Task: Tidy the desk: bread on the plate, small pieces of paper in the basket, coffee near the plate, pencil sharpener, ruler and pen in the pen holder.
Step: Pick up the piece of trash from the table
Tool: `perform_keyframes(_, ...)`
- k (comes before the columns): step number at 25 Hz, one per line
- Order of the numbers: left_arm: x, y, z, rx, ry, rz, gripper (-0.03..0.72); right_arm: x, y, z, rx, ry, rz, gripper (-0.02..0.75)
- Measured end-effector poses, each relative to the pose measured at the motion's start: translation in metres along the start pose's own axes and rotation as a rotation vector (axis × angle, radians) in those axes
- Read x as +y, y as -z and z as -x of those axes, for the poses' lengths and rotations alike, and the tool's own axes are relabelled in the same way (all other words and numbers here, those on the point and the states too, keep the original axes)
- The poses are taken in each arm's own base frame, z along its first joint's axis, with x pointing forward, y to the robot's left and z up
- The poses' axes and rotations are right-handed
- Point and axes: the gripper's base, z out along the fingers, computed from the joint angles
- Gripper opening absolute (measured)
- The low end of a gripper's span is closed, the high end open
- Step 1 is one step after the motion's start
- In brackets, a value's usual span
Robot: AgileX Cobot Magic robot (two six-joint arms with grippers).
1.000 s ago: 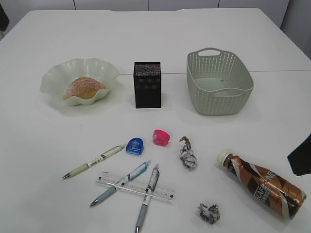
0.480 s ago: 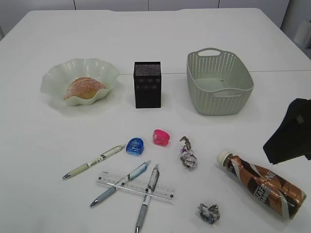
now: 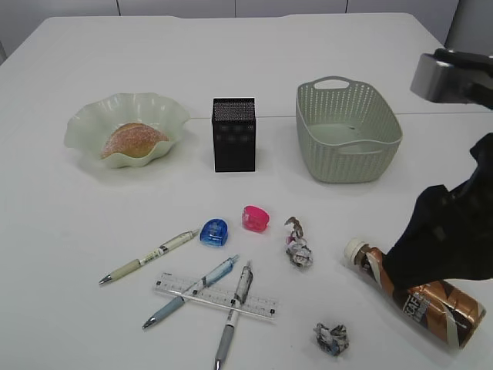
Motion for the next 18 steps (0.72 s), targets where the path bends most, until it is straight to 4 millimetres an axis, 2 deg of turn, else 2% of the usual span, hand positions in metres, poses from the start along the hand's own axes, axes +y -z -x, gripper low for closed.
perform_keyframes(11, 0.01, -0.02, -0.079, 0.173, 0.033, 0.018, 0.531, -0.001, -0.002, 0.008, -0.069, -0.002, -0.007, 0.552)
perform_keyframes(15, 0.012, -0.022, -0.098, 0.2, 0.036, 0.02, 0.531, -0.006, -0.015, 0.017, -0.057, -0.017, -0.014, 0.552)
perform_keyframes(18, 0.013, -0.023, -0.102, 0.207, 0.037, 0.021, 0.531, -0.011, -0.034, 0.023, 0.009, -0.054, -0.017, 0.552)
